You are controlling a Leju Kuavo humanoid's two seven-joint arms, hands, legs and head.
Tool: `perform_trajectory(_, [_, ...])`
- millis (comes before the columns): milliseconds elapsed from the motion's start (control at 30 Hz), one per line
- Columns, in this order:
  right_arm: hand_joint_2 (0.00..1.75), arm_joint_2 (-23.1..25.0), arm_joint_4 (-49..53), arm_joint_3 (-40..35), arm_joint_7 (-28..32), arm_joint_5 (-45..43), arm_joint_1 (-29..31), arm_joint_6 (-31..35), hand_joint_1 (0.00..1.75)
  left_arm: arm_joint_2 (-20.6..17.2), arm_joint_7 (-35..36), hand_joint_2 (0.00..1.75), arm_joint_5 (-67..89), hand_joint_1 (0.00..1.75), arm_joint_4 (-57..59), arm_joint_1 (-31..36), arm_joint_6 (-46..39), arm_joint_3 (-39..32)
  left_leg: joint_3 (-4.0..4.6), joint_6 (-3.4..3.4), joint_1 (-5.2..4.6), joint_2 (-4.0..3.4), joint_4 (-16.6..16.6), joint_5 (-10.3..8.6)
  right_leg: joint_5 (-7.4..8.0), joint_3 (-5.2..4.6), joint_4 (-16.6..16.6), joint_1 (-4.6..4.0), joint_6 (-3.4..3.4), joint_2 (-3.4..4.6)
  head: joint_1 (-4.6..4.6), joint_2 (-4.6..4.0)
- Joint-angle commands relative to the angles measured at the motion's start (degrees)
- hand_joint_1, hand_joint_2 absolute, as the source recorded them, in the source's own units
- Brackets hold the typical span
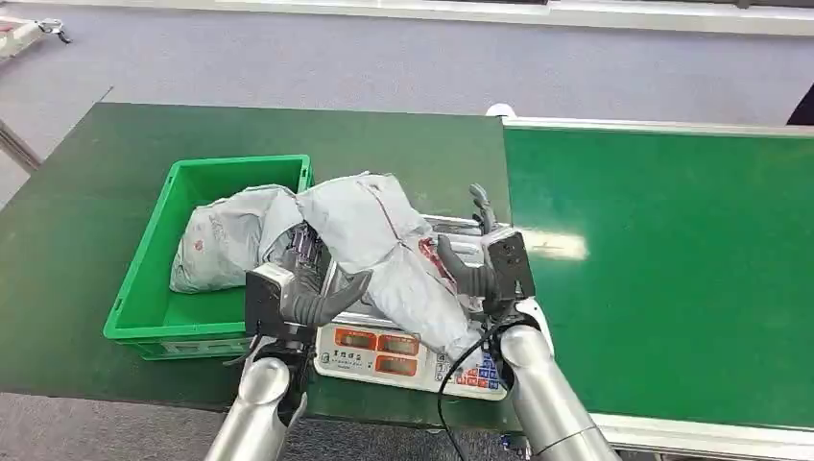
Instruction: Moved the parcel from conveyor to table for the left to box.
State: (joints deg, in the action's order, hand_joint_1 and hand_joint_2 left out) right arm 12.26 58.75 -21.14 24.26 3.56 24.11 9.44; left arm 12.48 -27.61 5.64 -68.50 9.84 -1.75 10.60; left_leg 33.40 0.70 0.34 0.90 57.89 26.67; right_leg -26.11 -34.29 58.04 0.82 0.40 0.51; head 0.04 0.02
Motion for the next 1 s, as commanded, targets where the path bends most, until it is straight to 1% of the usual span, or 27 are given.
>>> perform_trajectory(33, [1.75, -1.17, -5.21, 3.15, 0.11, -0.27, 0.93, -0.21, 0.0, -0.73, 0.25, 1.75, 0.29, 0.0, 1.26, 0.88, -0.17, -0.36, -0.15, -0.01, 0.02, -0.02, -0.11, -0.02, 0.02, 0.17, -0.13, -0.04, -0.03, -0.08, 0.0, 0.0])
perform_trajectory(67, [1.75, -0.88, -5.25, 3.88, -0.26, -1.05, 0.67, -0.01, 0.0, -0.78, 0.47, 1.75, 0.12, 0.0, 1.37, 0.91, 0.16, -0.32, -0.1, 0.0, 0.0, 0.01, -0.08, -0.02, 0.0, 0.09, -0.07, -0.02, -0.03, -0.1, 0.0, 0.0])
perform_trajectory(133, [1.75, -1.37, -4.5, 6.44, 0.23, -3.99, -1.97, -0.61, 0.0, -1.36, 0.81, 1.75, -0.69, 0.0, 2.08, 1.05, 2.0, 0.22, -0.1, 0.0, 0.02, 0.02, -0.07, -0.02, 0.0, 0.1, -0.09, -0.04, -0.03, -0.09, 0.0, 0.0])
perform_trajectory(167, [1.75, -1.75, -3.58, 8.0, 1.72, -6.07, -3.98, -1.85, 0.0, -2.39, 0.57, 1.75, -0.08, 1.75, 3.01, 1.35, 4.62, 1.84, -0.17, 0.0, 0.04, 0.09, -0.12, -0.03, -0.01, 0.21, -0.16, -0.07, -0.03, -0.18, 0.0, 0.0])
perform_trajectory(233, [1.75, -2.37, -2.18, 9.49, 2.8, -7.65, -6.63, -3.15, 0.0, -3.18, 1.88, 1.75, 1.87, 1.75, 5.46, 1.93, 6.7, 3.81, -0.3, -0.01, 0.06, 0.19, -0.26, -0.07, 0.0, 0.38, -0.31, -0.11, -0.03, -0.32, 0.0, 0.0])
perform_trajectory(267, [1.75, -2.45, -1.07, 10.33, 3.07, -8.0, -8.01, -3.93, 0.0, -2.65, 2.92, 1.75, -0.39, 1.75, 8.22, 2.47, 10.25, 3.44, -0.29, -0.01, 0.05, 0.23, -0.24, -0.07, -0.02, 0.37, -0.29, -0.09, -0.03, -0.34, 0.0, 0.0])
perform_trajectory(333, [1.75, -2.13, 0.28, 11.28, 3.27, -7.56, -8.92, -4.4, 0.0, -1.83, 3.71, 1.75, -3.95, 1.75, 14.29, 4.21, 15.12, 3.18, -0.28, -0.03, 0.01, 0.28, -0.25, -0.07, -0.03, 0.38, -0.28, -0.05, -0.01, -0.39, 0.0, 0.0])
perform_trajectory(367, [1.75, -2.03, 0.79, 11.27, 3.2, -7.22, -8.97, -4.68, 0.0, -1.65, 3.6, 1.75, -4.53, 1.75, 16.41, 4.94, 15.49, 3.03, -0.34, -0.04, 0.02, 0.26, -0.28, -0.07, -0.02, 0.44, -0.33, -0.06, -0.02, -0.39, 0.0, 0.0])
perform_trajectory(400, [1.75, -1.93, 1.39, 11.3, 3.03, -6.41, -9.06, -4.24, 0.0, -1.55, 3.26, 1.75, -3.84, 1.75, 18.12, 5.66, 14.66, 3.34, -0.2, -0.03, -0.03, 0.19, -0.16, -0.05, -0.03, 0.25, -0.17, 0.01, -0.01, -0.27, 0.0, 0.0])
perform_trajectory(467, [1.75, -1.78, 3.52, 11.28, 2.62, -5.76, -9.76, -4.45, 0.0, -1.34, 2.98, 1.75, -3.44, 1.75, 19.57, 6.66, 13.97, 3.32, -0.21, -0.05, 0.01, 0.09, -0.17, -0.05, 0.02, 0.27, -0.22, -0.03, -0.02, -0.22, 0.0, 0.0])
perform_trajectory(500, [1.75, -1.69, 4.31, 11.32, 2.39, -5.55, -10.08, -4.67, 0.0, -1.37, 2.83, 1.75, -3.48, 1.75, 19.53, 6.75, 13.97, 3.2, -0.12, -0.05, -0.02, 0.1, -0.1, -0.02, 0.0, 0.16, -0.12, 0.0, -0.02, -0.2, 0.0, 0.0])
perform_trajectory(667, [1.75, -1.39, 7.41, 11.96, 1.66, -4.93, -11.17, -5.68, 0.0, -1.86, 2.73, 1.75, -3.53, 1.75, 17.93, 6.35, 14.6, 2.59, -0.13, -0.03, 0.02, 0.05, -0.1, -0.02, 0.0, 0.18, -0.16, -0.05, -0.04, -0.2, 0.0, 0.0])
perform_trajectory(700, [1.75, -1.39, 7.41, 11.96, 1.66, -4.93, -11.17, -5.68, 0.0, -1.86, 2.73, 1.75, -3.53, 1.75, 17.93, 6.35, 14.6, 2.59, -0.08, -0.03, -0.03, -0.01, -0.06, 0.0, -0.01, 0.07, -0.08, 0.01, -0.03, -0.09, 0.0, 0.0])
perform_trajectory(1000, [1.75, -1.17, 7.02, 13.02, 1.66, -4.58, -10.9, -6.07, 0.0, -1.53, 3.23, 1.75, -3.43, 1.75, 18.35, 6.21, 15.6, 2.16, -0.15, -0.04, 0.0, -0.04, -0.09, 0.0, 0.01, 0.16, -0.15, -0.03, -0.03, -0.1, 0.0, 0.0])
